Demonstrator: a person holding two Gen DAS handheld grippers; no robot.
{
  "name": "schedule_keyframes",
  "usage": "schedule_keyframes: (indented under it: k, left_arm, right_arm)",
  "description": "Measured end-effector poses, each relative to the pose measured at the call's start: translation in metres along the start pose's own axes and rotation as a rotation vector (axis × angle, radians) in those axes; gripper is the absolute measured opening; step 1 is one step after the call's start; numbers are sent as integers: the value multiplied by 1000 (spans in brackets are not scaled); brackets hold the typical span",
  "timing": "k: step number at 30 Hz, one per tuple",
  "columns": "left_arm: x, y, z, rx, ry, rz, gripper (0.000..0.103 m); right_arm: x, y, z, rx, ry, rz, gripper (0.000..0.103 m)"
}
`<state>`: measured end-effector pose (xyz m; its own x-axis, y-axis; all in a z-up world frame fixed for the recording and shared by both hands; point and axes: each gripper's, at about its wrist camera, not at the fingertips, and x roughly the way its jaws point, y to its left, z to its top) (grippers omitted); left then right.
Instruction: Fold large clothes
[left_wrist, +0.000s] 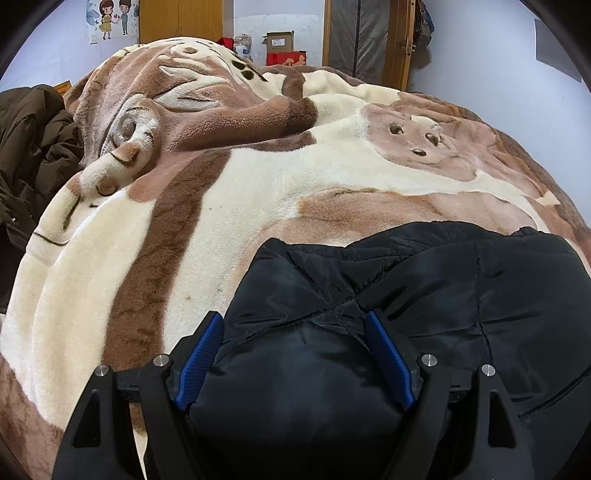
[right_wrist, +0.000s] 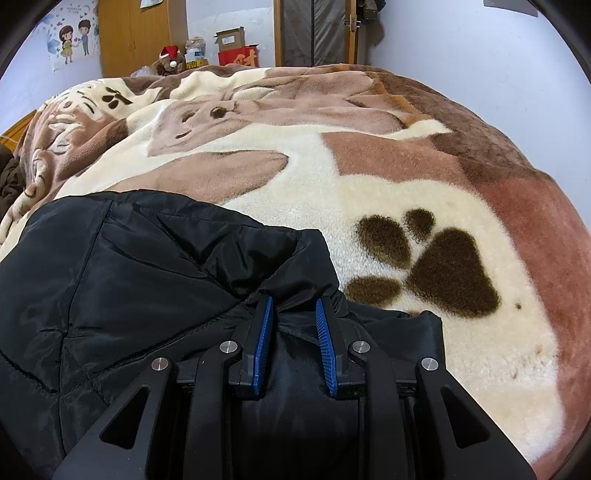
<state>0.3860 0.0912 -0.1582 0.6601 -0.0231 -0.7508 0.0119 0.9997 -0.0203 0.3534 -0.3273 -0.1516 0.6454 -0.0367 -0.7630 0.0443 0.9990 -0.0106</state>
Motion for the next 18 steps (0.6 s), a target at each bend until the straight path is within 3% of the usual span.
schedule_keyframes:
  k: [4, 8, 11, 15, 18]
  left_arm:
    - [-13, 2, 11, 11, 33, 12, 81]
    - [-43, 13, 20, -15, -3, 0, 81]
    - [-66, 21, 25, -41, -58, -11, 81]
    - [-61, 22, 23, -41, -37, -7, 81]
    - [-44, 19, 15, -32, 11, 1, 81]
  right_arm:
    - [-14, 0, 16, -11, 49, -5, 26]
    - [-70, 6, 42, 16, -52, 13, 29]
    - [-102, 42, 53, -9, -98, 113, 29]
    - [-84, 106, 52, -104, -25, 222, 29]
    - [-41, 130, 50, -116, 75, 195, 30]
